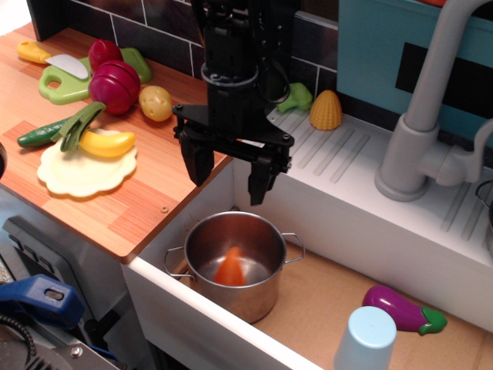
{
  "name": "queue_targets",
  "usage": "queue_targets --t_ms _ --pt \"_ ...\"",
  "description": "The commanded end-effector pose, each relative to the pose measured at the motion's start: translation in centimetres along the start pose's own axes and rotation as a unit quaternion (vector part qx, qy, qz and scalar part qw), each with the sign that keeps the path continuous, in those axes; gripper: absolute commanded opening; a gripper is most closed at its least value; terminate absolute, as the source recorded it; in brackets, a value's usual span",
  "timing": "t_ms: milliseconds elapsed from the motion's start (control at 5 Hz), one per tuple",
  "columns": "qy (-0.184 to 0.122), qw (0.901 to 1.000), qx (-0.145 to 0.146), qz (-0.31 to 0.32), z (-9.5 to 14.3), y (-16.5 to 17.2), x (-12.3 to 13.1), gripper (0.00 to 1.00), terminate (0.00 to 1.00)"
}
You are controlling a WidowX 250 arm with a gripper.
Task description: Put carrot in pot or pan
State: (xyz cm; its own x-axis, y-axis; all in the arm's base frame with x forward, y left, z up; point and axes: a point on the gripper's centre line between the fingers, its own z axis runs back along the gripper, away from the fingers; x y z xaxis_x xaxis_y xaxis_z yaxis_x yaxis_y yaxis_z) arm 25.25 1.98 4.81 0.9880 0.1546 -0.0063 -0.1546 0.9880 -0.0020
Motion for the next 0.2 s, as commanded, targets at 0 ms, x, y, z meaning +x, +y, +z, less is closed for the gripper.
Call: queue_targets --t_ms 0 --pt "-0.026 0.9996 -0.002 -0.001 1.18 -0.1 0.49 1.0 1.0"
